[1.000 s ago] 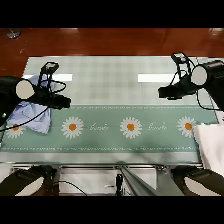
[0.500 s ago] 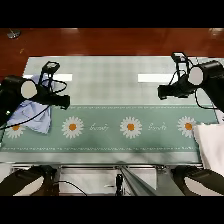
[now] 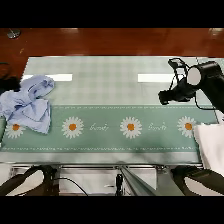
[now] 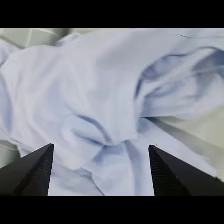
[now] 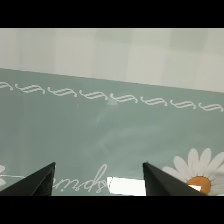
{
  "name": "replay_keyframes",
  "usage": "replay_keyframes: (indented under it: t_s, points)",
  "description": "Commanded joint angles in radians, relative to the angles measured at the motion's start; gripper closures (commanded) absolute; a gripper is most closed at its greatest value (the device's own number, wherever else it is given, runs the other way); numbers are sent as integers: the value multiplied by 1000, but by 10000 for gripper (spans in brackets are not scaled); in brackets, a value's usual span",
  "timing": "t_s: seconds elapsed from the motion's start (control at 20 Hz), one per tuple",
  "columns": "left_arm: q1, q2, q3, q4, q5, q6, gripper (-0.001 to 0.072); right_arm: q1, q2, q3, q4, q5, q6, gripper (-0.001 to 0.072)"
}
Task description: Fold the shirts.
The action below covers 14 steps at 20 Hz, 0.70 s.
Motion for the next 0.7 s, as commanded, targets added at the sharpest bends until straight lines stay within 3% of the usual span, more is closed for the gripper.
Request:
replay_keyframes:
  t_s: [0.0,0.25,0.35,0.6,0.65]
  points:
    - [183,-84,7,-69,79,30,6,1,0,0,33,11,8,79]
    - [225,-226,10,-69,194,27,6,2,0,0,93,16,41,85]
    - [225,-271,10,-76,215,-18,6,1,0,0,92,32,52,85]
    - [222,-372,10,-241,116,-16,8,1,0,0,93,38,63,85]
    - [222,-374,10,-283,96,-15,47,1,0,0,95,39,64,85]
